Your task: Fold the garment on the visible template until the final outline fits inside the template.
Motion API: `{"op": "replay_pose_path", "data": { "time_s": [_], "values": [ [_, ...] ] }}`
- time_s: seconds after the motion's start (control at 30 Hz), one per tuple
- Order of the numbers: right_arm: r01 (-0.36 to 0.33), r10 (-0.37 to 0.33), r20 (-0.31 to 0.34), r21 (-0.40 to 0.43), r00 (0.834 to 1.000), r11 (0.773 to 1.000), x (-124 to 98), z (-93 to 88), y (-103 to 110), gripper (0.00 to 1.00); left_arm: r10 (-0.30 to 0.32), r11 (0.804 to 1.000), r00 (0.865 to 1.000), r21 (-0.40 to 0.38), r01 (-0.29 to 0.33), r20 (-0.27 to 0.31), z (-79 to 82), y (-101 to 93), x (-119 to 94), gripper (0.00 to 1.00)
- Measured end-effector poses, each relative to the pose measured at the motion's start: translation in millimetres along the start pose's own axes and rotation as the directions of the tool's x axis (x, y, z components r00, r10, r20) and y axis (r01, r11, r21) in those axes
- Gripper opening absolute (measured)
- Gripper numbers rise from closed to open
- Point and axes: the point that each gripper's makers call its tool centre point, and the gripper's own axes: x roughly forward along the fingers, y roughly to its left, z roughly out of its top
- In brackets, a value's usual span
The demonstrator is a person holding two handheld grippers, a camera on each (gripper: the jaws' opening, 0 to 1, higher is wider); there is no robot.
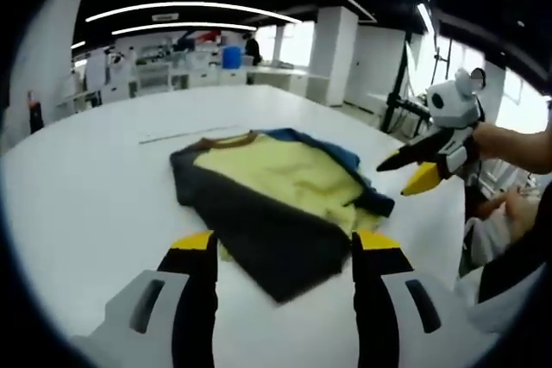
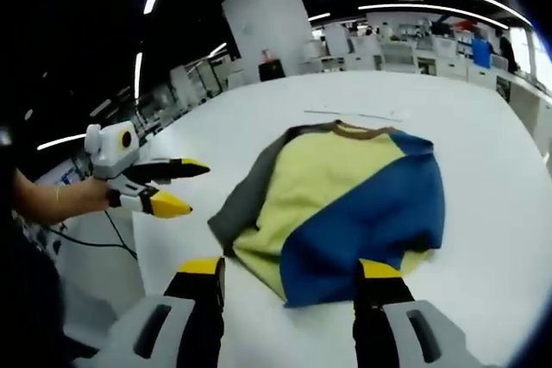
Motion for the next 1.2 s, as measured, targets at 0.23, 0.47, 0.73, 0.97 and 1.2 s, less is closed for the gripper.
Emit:
{"op": "replay_pose_path", "data": {
  "time_s": [0.23, 0.47, 0.73, 0.97, 1.2],
  "values": [
    [0.043, -0.044, 0.009, 0.021, 0.999, 0.999, 1, -14.0, -5, 0.47, -0.002, 1.000, 1.000, 0.025, 0.002, -0.016, -9.8, -18.3, 5, 0.51],
    [0.095, -0.096, 0.027, 0.025, 0.995, 0.995, 2, -21.7, -11, 0.39, 0.002, 0.997, 0.999, 0.076, 0.001, -0.036, -14.1, -34.9, 18, 0.42],
    [0.136, -0.138, 0.043, 0.045, 0.989, 0.990, 8, -26.6, -9, 0.31, 0.021, 0.999, 0.999, 0.043, -0.020, -0.032, -12.3, -47.2, 34, 0.37],
    [0.168, -0.169, 0.039, 0.033, 0.985, 0.985, 12, -31.2, -10, 0.27, 0.054, 0.998, 0.997, 0.020, -0.053, -0.054, -17.3, -47.4, 44, 0.32],
    [0.205, -0.205, 0.040, 0.016, 0.978, 0.979, 15, -31.3, -15, 0.22, 0.081, 0.997, 0.992, 0.016, -0.080, -0.099, -28.6, -48.0, 53, 0.21]
  ]
}}
